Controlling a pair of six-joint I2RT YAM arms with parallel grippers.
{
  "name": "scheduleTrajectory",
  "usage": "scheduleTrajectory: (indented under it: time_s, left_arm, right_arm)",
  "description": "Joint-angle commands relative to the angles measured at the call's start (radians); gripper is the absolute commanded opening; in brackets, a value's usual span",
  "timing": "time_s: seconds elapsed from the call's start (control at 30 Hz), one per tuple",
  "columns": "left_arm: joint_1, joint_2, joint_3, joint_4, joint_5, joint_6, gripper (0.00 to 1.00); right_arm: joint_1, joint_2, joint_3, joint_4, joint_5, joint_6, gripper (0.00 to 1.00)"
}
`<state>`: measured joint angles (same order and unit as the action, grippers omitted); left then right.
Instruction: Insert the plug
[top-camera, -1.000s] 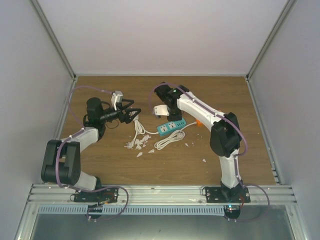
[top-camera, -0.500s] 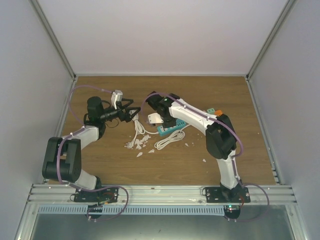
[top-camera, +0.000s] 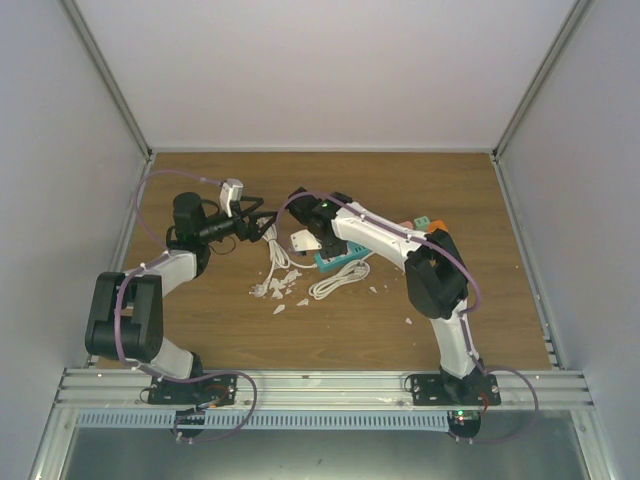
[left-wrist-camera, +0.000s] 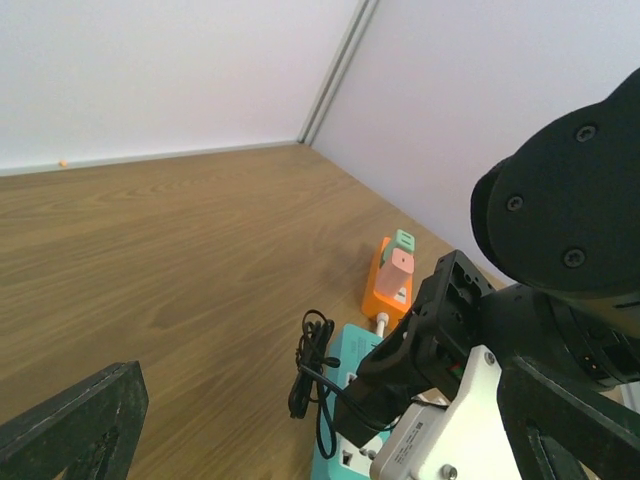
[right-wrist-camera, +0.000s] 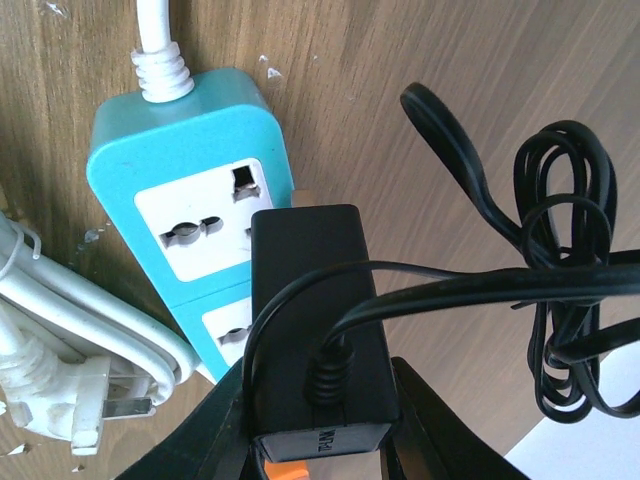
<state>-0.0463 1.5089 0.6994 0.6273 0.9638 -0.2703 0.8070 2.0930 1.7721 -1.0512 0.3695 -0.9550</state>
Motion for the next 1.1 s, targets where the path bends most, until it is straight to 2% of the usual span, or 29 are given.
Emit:
scheduleTrajectory:
  time_s: [0.0,0.33,0.83,1.07]
  left_arm:
    - [0.014,0.009,0.020,0.026,-0.009,0.002,0.99]
    - [0.020,0.019,0.020,0.032,-0.008,-0.005,0.99]
    - [0.025,0.011,0.011,0.037,-0.010,-0.009,0.99]
    - [0.025,0.014,0.012,0.038,-0.007,-0.011,0.99]
  right_arm:
    - [0.027,0.030,-0.002,-0.001,0.023,-0.016,0.00]
    - [0.046,0.000,-0.018,-0.045,0.045,0.037,0.00]
    - [0.023,-0.070,-0.107,0.006,0.039,0.031,0.00]
    - [0.026,-0.028,-0.087,0.008,0.062,0.028,0.00]
